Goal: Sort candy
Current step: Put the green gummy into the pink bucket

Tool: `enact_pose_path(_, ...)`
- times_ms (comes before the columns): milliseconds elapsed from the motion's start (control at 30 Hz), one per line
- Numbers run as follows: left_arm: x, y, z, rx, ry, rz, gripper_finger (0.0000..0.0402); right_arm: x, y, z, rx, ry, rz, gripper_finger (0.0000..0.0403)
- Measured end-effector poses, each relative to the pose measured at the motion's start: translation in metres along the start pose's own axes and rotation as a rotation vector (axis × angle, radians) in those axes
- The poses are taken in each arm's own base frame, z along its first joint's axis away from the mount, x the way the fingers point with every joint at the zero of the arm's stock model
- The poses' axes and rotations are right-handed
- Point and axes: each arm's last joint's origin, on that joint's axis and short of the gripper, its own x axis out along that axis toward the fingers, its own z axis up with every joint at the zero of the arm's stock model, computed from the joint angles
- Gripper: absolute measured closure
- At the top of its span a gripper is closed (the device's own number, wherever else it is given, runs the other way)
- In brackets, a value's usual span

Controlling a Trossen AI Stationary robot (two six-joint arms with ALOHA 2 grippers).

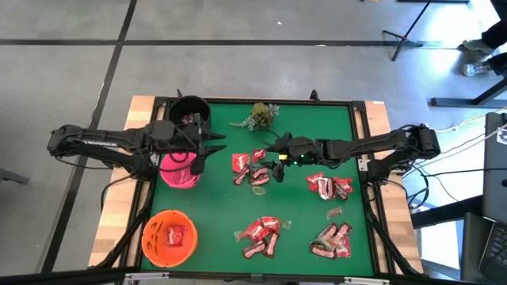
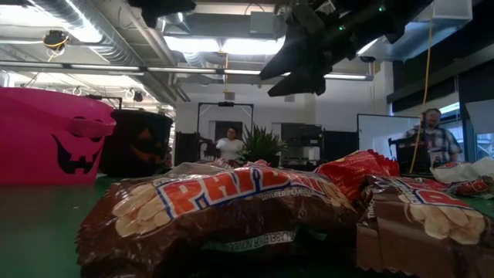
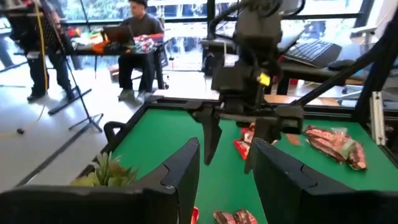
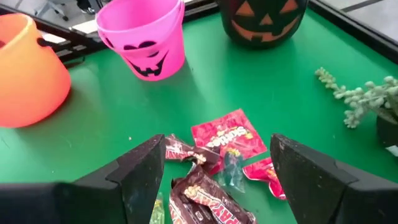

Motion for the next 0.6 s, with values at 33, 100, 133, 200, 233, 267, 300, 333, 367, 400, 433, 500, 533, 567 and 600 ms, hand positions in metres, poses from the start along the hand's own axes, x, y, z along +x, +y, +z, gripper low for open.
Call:
enact_pose_path(33, -0.002, -0.001, 0.001, 0.009, -0.006, -0.006, 0.0268, 0.002, 0.0, -0.001, -0.001, 0.001, 0.001, 0.0118)
enact_pose_path(100, -0.006, -0.003, 0.002, 0.04, -0.015, -0.023, 0.0268, 0.002, 0.0, -0.002, -0.001, 0.007, 0.0, 0.0118)
enact_pose_path(133, -0.008, -0.004, 0.003, 0.05, -0.017, -0.032, 0.0268, 0.002, 0.001, -0.002, -0.003, 0.011, 0.002, 0.0118)
enact_pose_path(200, -0.011, -0.006, 0.004, 0.062, -0.025, -0.046, 0.0268, 0.003, 0.003, -0.004, -0.007, 0.011, 0.003, 0.0118)
enact_pose_path(233, -0.012, -0.007, 0.004, 0.07, -0.025, -0.051, 0.0268, 0.004, 0.004, -0.004, -0.008, 0.015, 0.003, 0.0118)
enact_pose_path(267, -0.012, -0.008, 0.004, 0.075, -0.024, -0.056, 0.0268, 0.004, 0.005, -0.006, -0.012, 0.022, 0.005, 0.0118)
enact_pose_path(300, -0.012, -0.009, 0.004, 0.078, -0.023, -0.06, 0.0268, 0.005, 0.005, -0.006, -0.012, 0.024, 0.005, 0.0118)
enact_pose_path(333, -0.012, -0.01, 0.003, 0.083, -0.018, -0.065, 0.0268, 0.007, 0.006, -0.007, -0.013, 0.021, 0.006, 0.0118)
enact_pose_path(367, -0.013, -0.01, 0.002, 0.097, -0.01, -0.069, 0.0268, 0.008, 0.006, -0.008, -0.014, 0.026, 0.005, 0.0118)
enact_pose_path(400, -0.012, -0.011, 0.002, 0.113, -0.005, -0.073, 0.0267, 0.01, 0.005, -0.01, -0.016, 0.041, 0.001, 0.0118)
enact_pose_path(433, -0.011, -0.013, 0.001, 0.129, -0.001, -0.076, 0.0265, 0.012, 0.004, -0.013, -0.017, 0.052, -0.004, 0.0118)
enact_pose_path(500, -0.007, -0.015, -0.002, 0.139, 0.016, -0.082, 0.0256, 0.017, 0.004, -0.016, -0.019, 0.064, -0.012, 0.0118)
enact_pose_path(533, -0.005, -0.017, -0.003, 0.143, 0.028, -0.086, 0.0249, 0.019, 0.003, -0.018, -0.02, 0.072, -0.016, 0.0118)
enact_pose_path(567, -0.002, -0.018, -0.005, 0.148, 0.04, -0.09, 0.0242, 0.022, 0.003, -0.02, -0.02, 0.076, -0.017, 0.0118)
enact_pose_path(600, 0.0, -0.02, -0.007, 0.151, 0.052, -0.095, 0.0234, 0.024, 0.003, -0.022, -0.021, 0.082, -0.019, 0.0118)
